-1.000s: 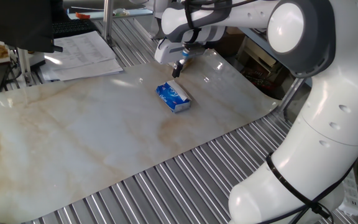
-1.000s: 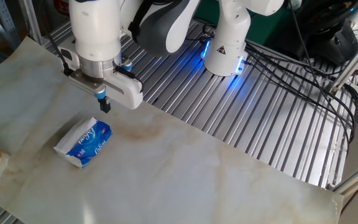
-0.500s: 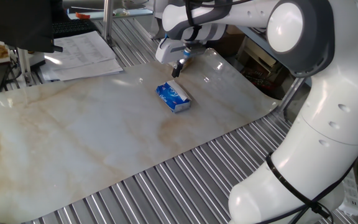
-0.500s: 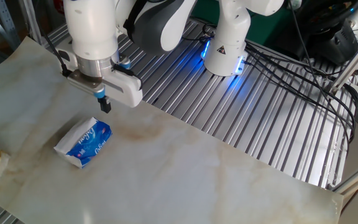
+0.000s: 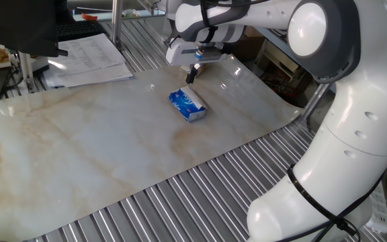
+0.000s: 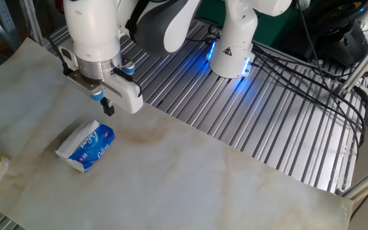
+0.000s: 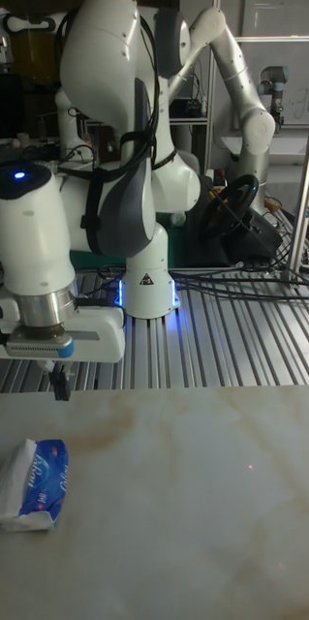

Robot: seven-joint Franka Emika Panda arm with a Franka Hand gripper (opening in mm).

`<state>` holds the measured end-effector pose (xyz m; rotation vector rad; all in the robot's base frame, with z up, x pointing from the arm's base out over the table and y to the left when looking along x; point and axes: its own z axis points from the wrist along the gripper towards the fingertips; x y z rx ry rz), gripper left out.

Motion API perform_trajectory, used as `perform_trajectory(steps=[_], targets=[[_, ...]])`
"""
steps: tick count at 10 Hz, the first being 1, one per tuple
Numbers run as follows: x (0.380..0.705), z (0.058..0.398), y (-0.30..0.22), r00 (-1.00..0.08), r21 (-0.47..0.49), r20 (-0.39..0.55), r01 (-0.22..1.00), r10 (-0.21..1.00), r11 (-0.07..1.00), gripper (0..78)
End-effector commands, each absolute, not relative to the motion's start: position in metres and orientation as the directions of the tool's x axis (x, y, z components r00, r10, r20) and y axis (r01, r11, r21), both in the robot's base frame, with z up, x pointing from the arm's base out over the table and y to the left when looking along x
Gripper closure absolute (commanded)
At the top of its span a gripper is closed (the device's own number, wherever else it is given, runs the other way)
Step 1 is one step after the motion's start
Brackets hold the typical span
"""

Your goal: Pull out a napkin

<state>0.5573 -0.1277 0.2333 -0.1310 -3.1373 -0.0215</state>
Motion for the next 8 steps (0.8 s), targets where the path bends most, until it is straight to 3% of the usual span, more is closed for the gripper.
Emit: perform_trajectory(steps=[1, 8], targets=[[0.5579, 0.2348, -0.1282, -1.000, -0.004, -0.013, 0.011, 0.011, 1.000, 77.6], [0.5579, 0.2348, -0.1282, -0.998, -0.016, -0.018, 0.057, 0.057, 0.998, 77.6]])
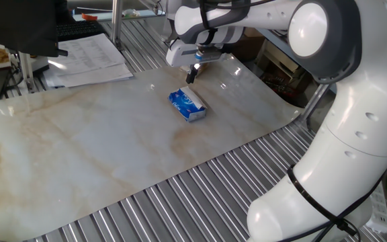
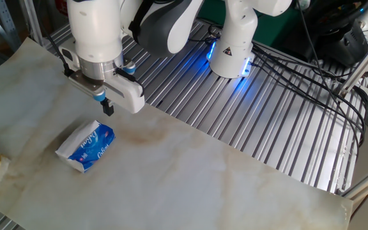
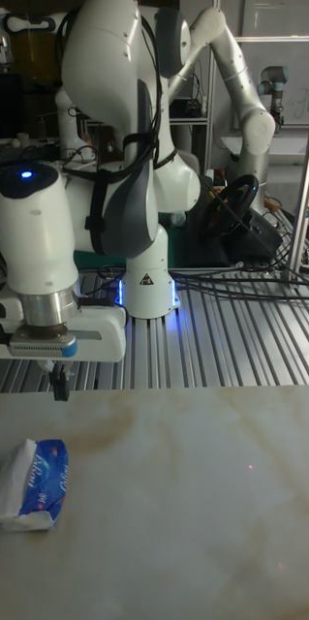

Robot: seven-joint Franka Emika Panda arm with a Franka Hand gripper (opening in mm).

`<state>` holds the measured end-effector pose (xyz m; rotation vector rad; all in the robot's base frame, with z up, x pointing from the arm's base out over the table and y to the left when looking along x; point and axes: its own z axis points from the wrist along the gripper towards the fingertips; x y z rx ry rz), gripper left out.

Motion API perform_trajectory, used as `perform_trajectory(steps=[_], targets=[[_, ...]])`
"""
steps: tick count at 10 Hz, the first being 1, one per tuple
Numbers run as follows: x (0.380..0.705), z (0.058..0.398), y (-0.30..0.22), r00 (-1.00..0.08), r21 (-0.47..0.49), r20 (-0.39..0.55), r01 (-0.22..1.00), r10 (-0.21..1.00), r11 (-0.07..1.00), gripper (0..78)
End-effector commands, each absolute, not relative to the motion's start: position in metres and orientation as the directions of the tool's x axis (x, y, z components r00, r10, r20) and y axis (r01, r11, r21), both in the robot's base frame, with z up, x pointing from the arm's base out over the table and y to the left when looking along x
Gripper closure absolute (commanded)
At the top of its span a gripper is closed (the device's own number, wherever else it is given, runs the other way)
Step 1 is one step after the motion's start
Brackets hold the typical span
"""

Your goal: Pull out a napkin

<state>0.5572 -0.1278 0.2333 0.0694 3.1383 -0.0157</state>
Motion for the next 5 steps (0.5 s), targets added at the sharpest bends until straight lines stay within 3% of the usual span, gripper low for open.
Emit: perform_trajectory(steps=[1, 5], targets=[[0.5579, 0.2348, -0.1282, -0.998, -0.016, -0.019, 0.057, 0.057, 0.998, 77.6], [0.5584, 0.2344, -0.1284, -0.998, -0.011, -0.025, 0.056, 0.056, 0.998, 77.6]])
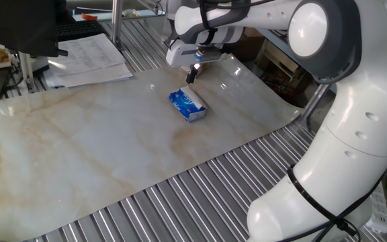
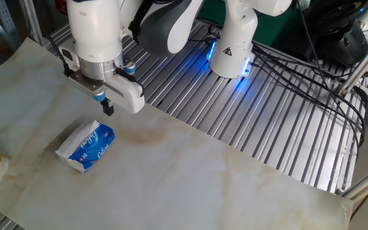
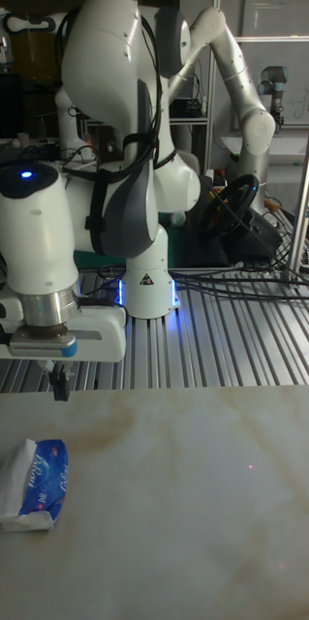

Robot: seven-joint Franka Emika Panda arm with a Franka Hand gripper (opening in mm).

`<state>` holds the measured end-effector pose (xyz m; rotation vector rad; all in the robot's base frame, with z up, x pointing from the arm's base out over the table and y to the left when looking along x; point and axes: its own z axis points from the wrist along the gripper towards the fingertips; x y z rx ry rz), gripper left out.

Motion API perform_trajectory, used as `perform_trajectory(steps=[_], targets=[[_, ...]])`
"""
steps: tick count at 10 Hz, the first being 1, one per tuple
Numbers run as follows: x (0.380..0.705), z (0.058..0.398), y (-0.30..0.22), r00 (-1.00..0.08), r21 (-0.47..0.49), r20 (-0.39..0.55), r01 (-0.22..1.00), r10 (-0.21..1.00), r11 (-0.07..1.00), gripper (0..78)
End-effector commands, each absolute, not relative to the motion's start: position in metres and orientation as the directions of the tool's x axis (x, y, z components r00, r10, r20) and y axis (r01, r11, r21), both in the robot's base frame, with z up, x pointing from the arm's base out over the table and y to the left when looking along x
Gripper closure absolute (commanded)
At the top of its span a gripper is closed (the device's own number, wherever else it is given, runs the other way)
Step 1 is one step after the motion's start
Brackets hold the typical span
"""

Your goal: Pull out a napkin

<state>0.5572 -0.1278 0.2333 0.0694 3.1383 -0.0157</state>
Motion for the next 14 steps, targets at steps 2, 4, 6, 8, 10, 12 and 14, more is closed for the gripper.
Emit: perform_trajectory(steps=[2, 4, 6, 8, 10, 12, 14], targets=[[0.560, 0.233, -0.129, -0.998, -0.013, -0.027, 0.058, 0.058, 0.998, 77.6], [0.565, 0.229, -0.133, -0.998, -0.016, -0.031, 0.059, 0.058, 0.998, 77.6], [0.577, 0.221, -0.146, -0.998, -0.017, -0.040, 0.047, 0.047, 0.999, 77.6], [0.584, 0.218, -0.149, -0.998, -0.017, -0.043, 0.049, 0.048, 0.999, 77.6], [0.590, 0.215, -0.152, -0.998, -0.017, -0.042, 0.047, 0.046, 0.999, 77.6], [0.599, 0.217, -0.157, -0.998, -0.017, -0.038, 0.047, 0.046, 0.999, 77.6], [0.606, 0.222, -0.162, -0.999, -0.017, -0.031, 0.043, 0.042, 0.999, 77.6]])
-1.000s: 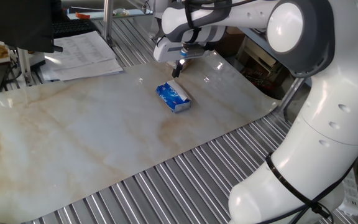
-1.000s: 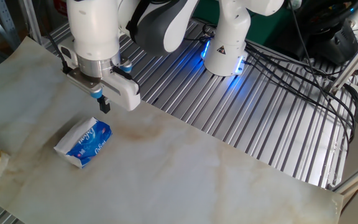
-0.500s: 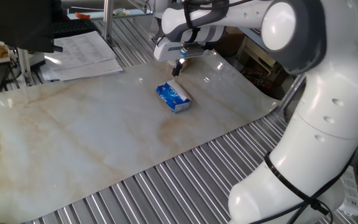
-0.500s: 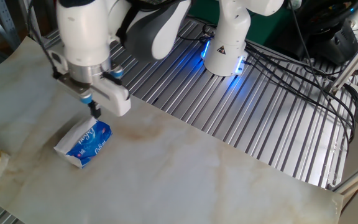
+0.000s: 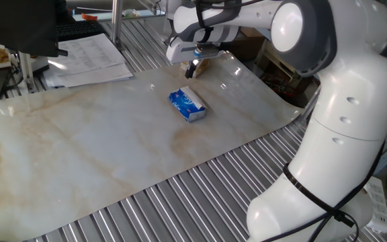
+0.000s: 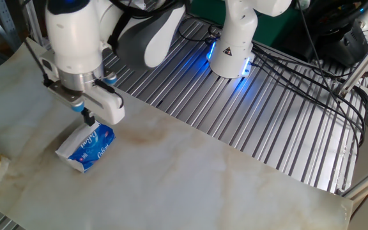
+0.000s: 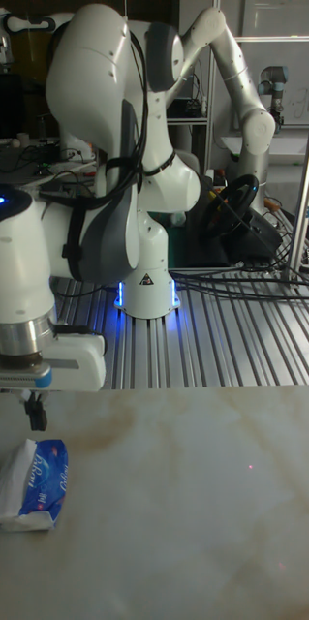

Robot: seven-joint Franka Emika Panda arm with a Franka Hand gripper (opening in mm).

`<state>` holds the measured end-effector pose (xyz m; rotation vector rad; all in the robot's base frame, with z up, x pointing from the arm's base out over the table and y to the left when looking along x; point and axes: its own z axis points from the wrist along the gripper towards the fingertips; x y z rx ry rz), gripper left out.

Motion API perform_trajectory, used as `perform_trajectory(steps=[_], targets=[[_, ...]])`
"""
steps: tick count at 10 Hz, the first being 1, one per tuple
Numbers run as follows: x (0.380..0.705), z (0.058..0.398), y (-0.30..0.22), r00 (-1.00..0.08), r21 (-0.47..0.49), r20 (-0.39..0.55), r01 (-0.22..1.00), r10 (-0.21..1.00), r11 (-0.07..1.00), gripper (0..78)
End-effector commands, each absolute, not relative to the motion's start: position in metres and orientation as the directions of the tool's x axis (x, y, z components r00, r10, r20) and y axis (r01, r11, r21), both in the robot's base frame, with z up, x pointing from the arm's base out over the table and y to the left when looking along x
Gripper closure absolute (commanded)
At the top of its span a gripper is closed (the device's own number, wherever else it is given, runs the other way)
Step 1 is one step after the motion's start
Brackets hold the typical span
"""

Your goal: Pull out a napkin

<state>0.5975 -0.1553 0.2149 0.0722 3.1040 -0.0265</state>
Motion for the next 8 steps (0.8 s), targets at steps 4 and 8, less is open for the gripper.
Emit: perform_trajectory(steps=[4, 8], targets=[[0.6118, 0.2227, -0.1670, -0.998, -0.027, -0.036, 0.046, 0.045, 0.999, 77.6], [0.6143, 0.2254, -0.1689, -0.998, -0.025, -0.040, 0.046, 0.045, 0.999, 77.6]])
